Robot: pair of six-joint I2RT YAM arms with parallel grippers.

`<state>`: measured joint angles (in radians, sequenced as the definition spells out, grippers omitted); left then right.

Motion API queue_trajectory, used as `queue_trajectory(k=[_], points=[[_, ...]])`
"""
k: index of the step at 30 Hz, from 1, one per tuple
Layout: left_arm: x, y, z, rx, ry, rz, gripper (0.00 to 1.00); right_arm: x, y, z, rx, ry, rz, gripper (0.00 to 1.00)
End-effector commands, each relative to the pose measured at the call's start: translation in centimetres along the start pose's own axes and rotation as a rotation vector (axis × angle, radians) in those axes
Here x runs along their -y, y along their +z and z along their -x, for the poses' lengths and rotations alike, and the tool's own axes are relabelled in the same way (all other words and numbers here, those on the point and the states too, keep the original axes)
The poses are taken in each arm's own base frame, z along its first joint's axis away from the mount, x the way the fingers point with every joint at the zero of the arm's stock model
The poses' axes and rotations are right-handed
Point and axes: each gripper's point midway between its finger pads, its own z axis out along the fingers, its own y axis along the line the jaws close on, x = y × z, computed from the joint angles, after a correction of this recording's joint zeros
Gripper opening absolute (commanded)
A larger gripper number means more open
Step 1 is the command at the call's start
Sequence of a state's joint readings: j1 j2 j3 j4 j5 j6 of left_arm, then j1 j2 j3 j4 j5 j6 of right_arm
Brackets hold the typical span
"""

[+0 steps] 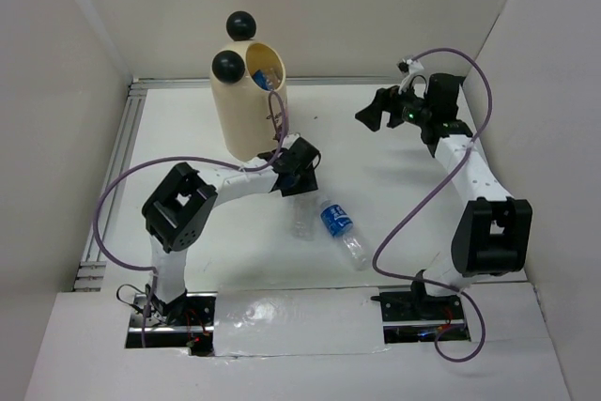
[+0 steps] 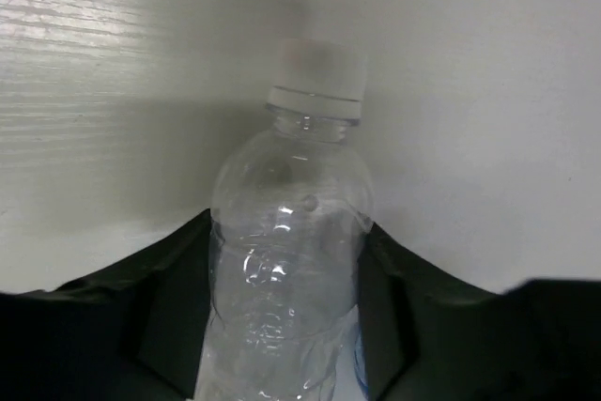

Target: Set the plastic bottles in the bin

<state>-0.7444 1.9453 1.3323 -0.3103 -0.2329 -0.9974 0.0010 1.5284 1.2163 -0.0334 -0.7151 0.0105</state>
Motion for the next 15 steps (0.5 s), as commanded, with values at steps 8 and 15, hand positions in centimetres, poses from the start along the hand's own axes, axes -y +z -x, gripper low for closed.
queue_trajectory(k=[8, 15], points=[[1.4, -8.2, 0.2, 0.134, 0.229, -0.062, 0.28, -2.1, -3.8, -2.8, -0.072, -0.049, 0.059, 1.0], [10.7, -17.8, 7.5, 0.476, 0.371, -0.315, 0.11, -0.8, -4.4, -6.5, -0.167, 0.051, 0.134, 0.68]])
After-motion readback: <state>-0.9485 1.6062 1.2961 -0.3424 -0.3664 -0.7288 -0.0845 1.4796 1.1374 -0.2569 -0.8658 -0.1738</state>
